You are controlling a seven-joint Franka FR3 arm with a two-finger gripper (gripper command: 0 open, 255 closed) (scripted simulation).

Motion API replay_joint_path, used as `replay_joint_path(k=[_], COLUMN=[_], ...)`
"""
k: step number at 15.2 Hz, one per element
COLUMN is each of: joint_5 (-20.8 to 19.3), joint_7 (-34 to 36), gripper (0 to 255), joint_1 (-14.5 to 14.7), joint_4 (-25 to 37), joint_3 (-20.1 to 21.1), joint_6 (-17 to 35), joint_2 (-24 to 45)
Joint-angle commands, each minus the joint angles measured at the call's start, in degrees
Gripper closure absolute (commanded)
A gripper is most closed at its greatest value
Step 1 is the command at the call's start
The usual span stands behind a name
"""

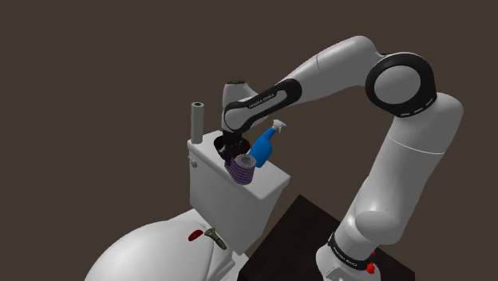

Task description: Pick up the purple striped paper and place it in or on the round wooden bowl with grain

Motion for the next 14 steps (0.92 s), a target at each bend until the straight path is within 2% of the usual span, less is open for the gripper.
replay_joint_path(k=[1, 7, 14], joint_5=[0.0, 0.0, 0.2], joint_7=[0.0, 0.0, -0.2], gripper=[255, 255, 255], joint_1=[0.0, 0.0, 0.0], joint_4=[0.0, 0.0, 2.2], joint_3=[0.0, 0.0, 0.0], joint_6=[0.0, 0.0, -5.2], joint_2=[0.0, 0.0, -3.0])
